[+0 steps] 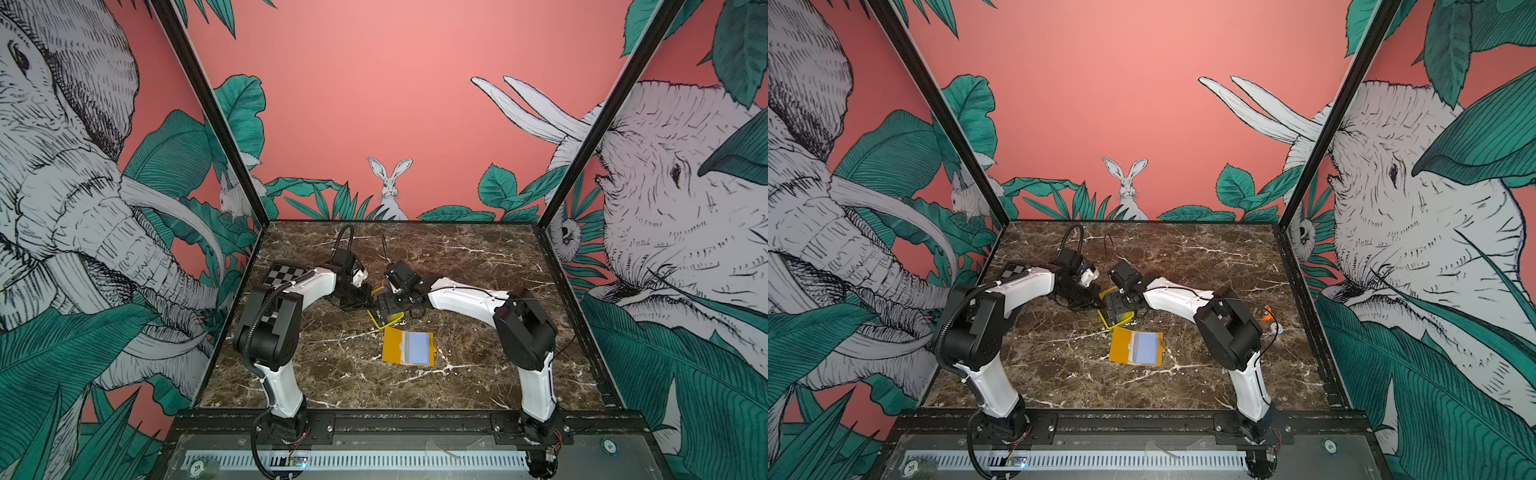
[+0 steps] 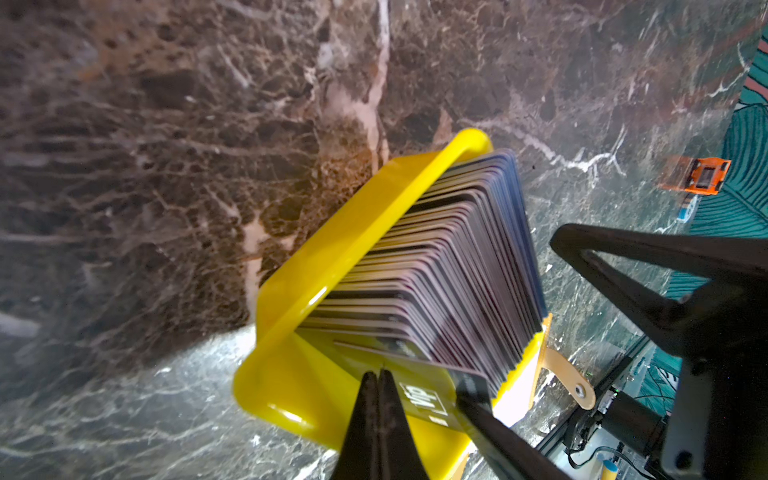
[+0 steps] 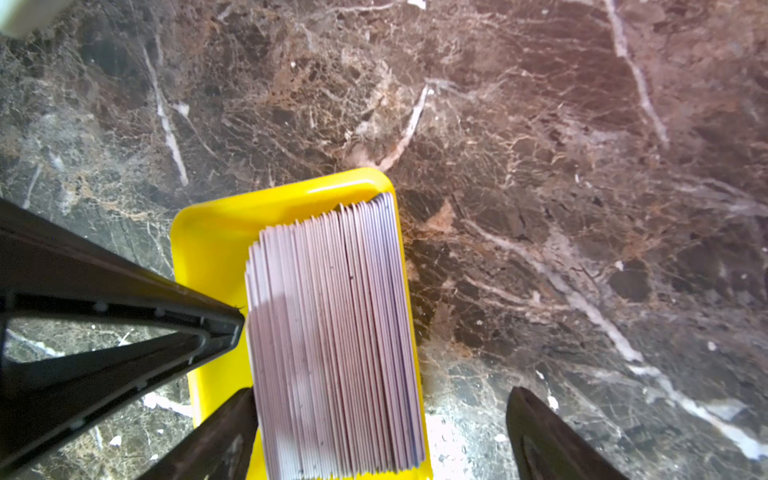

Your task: Put the credit cards into the card holder

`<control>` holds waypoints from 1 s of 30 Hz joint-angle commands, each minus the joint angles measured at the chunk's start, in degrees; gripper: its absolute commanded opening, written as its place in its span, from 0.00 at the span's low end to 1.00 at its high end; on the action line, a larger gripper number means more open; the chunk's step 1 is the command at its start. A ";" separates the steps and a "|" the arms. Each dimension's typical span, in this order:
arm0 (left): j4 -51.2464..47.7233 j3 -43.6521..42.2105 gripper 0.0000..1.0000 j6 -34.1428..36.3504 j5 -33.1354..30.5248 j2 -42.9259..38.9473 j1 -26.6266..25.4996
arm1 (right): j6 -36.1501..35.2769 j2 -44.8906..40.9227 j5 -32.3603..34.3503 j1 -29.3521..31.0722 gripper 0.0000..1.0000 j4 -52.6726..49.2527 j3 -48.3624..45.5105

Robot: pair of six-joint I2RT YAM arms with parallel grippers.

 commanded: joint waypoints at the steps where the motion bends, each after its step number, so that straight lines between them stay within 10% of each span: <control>1: 0.09 -0.15 0.00 0.19 0.58 -1.39 0.26 | -0.62 0.52 1.81 -0.41 0.91 -0.85 1.87; 30: 0.53 0.11 0.03 0.11 1.70 0.87 -1.05 | -2.76 -6.64 -1.67 -0.66 0.83 1.62 -0.32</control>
